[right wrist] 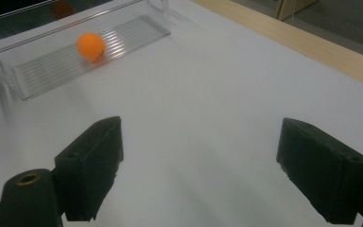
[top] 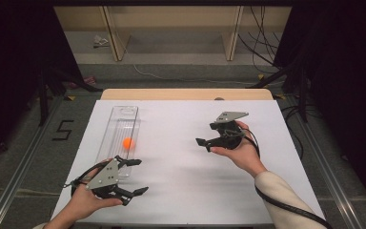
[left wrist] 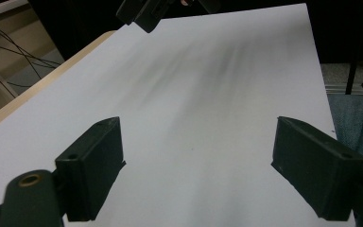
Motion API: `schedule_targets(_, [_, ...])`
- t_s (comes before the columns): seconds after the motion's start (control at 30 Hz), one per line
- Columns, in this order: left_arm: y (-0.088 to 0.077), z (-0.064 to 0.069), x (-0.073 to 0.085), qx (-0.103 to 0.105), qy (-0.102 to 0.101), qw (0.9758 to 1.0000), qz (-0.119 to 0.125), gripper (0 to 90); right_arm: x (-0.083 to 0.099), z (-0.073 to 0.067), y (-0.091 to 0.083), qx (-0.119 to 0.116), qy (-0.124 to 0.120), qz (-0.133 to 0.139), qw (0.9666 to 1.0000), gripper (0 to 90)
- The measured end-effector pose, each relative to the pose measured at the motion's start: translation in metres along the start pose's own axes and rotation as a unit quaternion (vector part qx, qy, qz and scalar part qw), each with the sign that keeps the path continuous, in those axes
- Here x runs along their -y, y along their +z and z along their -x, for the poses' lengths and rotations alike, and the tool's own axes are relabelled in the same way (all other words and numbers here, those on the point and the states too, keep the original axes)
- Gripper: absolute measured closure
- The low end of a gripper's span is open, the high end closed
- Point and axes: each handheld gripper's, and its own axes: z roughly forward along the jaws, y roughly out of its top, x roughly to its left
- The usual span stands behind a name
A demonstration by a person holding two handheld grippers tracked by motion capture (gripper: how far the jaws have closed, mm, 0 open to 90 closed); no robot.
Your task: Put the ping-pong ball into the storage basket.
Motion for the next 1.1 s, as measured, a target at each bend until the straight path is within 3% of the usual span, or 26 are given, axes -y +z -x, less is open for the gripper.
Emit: schedule_targets(1.1, [0.000, 0.000, 0.000, -0.001, -0.001, 1.0000, -0.002, 16.8, 0.047, 0.012, -0.060, 0.038, 0.039, 0.018, 0.9983, 16.3])
